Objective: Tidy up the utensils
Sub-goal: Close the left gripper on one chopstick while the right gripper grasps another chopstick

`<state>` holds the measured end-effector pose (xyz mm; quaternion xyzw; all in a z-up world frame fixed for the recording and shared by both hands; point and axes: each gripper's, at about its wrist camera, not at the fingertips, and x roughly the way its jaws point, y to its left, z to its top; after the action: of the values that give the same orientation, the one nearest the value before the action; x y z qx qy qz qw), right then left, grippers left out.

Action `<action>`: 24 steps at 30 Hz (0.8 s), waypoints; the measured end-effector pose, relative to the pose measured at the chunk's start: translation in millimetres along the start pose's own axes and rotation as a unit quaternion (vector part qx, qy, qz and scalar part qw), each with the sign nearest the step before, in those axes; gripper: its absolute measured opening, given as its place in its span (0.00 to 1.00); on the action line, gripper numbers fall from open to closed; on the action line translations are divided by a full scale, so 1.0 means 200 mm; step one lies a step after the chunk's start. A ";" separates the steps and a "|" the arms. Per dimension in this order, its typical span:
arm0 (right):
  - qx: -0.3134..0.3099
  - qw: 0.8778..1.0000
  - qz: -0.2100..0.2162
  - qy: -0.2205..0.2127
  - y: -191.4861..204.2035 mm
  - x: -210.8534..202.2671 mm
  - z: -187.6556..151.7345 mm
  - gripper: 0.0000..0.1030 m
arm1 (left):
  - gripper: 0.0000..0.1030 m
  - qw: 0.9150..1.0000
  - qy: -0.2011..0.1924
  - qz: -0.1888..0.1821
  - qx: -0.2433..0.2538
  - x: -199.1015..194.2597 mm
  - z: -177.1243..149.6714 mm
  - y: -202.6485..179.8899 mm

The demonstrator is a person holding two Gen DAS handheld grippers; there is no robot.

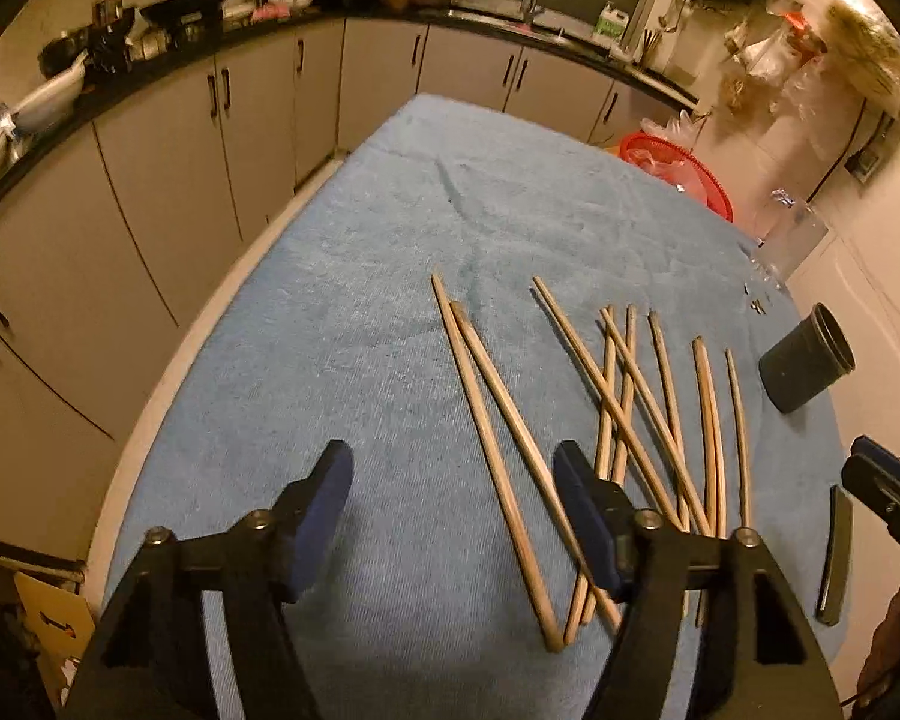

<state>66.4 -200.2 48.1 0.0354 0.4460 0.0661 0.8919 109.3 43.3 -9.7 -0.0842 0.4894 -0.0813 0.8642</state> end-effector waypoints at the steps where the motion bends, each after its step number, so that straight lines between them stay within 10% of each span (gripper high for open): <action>1: -0.003 1.000 0.002 0.000 0.00 0.01 0.03 0.69 | 0.65 1.000 0.007 -0.007 -0.004 0.02 0.02 0.01; 14: 0.002 0.999 0.046 0.014 0.11 0.13 0.22 0.64 | 0.33 0.998 0.059 0.033 -0.020 0.27 0.18 0.01; 24: 0.004 0.999 0.040 0.023 0.08 0.17 0.22 0.64 | 0.32 0.996 0.079 0.031 -0.012 0.36 0.21 -0.02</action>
<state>120.3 -179.7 49.7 0.0550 0.4648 0.1004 0.8780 182.7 25.6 -47.2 -0.0724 0.5593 -0.0548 0.8240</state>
